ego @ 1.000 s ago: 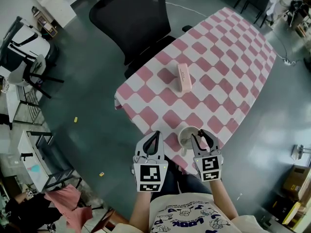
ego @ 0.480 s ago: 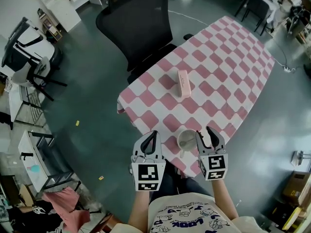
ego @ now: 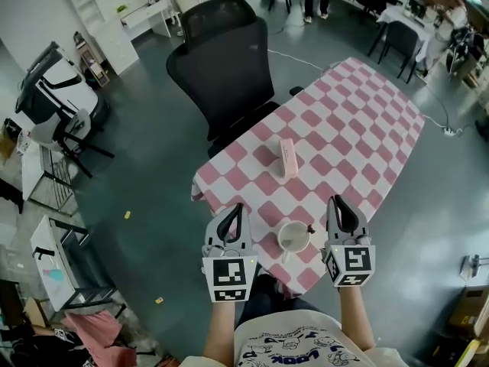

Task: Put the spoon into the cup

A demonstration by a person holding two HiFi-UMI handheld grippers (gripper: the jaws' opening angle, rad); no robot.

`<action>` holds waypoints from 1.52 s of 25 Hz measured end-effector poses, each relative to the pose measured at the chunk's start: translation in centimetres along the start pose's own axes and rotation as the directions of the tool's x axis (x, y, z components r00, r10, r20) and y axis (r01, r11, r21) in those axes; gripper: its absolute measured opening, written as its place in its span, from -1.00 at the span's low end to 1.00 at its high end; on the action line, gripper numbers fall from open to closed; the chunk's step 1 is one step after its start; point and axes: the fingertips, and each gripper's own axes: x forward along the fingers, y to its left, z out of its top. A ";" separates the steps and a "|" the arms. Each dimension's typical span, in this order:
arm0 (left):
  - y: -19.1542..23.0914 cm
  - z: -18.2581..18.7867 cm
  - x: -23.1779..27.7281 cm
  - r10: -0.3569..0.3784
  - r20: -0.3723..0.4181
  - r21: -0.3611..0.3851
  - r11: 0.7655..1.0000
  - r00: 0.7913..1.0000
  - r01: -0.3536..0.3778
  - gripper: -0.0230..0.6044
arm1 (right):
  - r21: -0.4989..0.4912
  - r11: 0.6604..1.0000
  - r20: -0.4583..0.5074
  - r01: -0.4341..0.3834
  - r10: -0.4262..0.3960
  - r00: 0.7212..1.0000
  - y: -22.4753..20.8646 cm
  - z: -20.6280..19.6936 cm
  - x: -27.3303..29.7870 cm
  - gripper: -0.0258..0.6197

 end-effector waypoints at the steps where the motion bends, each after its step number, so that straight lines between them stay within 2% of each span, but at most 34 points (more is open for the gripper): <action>1: 0.1 0.7 -0.2 0.006 0.015 -0.001 1.000 1.000 -0.006 -0.88 | 0.008 1.000 0.019 0.004 -0.004 1.000 -0.1 0.8 -0.3 -0.79; 9: 0.2 5.8 -2.2 0.034 0.123 -0.004 0.999 0.992 -0.034 -0.88 | 0.022 0.999 0.149 0.025 -0.028 0.988 -0.5 6.5 -2.7 -0.86; 18: 0.0 9.1 -4.1 0.054 0.199 -0.003 0.998 0.979 -0.055 -0.88 | 0.021 0.999 0.243 0.029 -0.034 0.970 -0.6 10.3 -4.6 -0.88; 26: -0.8 10.2 -5.0 0.053 0.220 0.000 0.999 0.974 -0.054 -0.88 | 0.026 1.000 0.267 0.014 -0.020 0.964 -0.7 11.6 -5.5 -0.88; 38: -1.1 10.4 -5.2 0.052 0.229 -0.007 0.999 0.972 -0.052 -0.88 | 0.023 1.000 0.258 0.008 -0.013 0.966 -0.5 11.3 -5.4 -0.88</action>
